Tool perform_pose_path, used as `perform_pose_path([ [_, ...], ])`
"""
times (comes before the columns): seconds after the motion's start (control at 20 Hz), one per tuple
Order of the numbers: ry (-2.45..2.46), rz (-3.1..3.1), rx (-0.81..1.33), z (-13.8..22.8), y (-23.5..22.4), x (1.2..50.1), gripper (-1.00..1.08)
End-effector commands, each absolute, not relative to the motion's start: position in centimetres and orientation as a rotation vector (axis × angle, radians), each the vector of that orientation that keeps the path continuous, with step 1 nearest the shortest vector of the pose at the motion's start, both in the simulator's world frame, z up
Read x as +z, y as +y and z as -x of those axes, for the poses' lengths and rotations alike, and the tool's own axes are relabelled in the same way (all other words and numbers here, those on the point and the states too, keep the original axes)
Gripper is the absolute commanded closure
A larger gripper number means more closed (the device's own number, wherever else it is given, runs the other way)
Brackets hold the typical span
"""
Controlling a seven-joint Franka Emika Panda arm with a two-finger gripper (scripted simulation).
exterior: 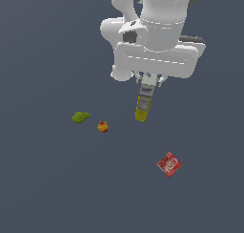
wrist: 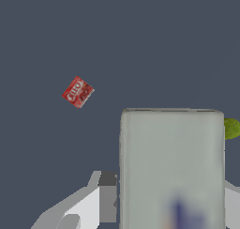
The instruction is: Pick up a designated object from a clutter of objects.
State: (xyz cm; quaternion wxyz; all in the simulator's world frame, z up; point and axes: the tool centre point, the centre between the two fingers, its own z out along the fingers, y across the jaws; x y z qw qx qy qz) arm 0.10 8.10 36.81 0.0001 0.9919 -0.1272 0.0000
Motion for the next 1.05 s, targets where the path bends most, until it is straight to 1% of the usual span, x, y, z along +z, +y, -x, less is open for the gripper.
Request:
perform_pose_path([
  [0.0, -0.399, -3.116, 0.0, 1.5, 7.7, 39.2, 1.08],
  [0.5, -0.399, -3.117, 0.0, 6.1, 6.6, 46.5, 1.08],
  [0.75, -0.399, -3.117, 0.0, 7.2, 6.3, 48.4, 1.08],
  [1.0, -0.399, -3.116, 0.0, 7.5, 6.2, 49.0, 1.08],
])
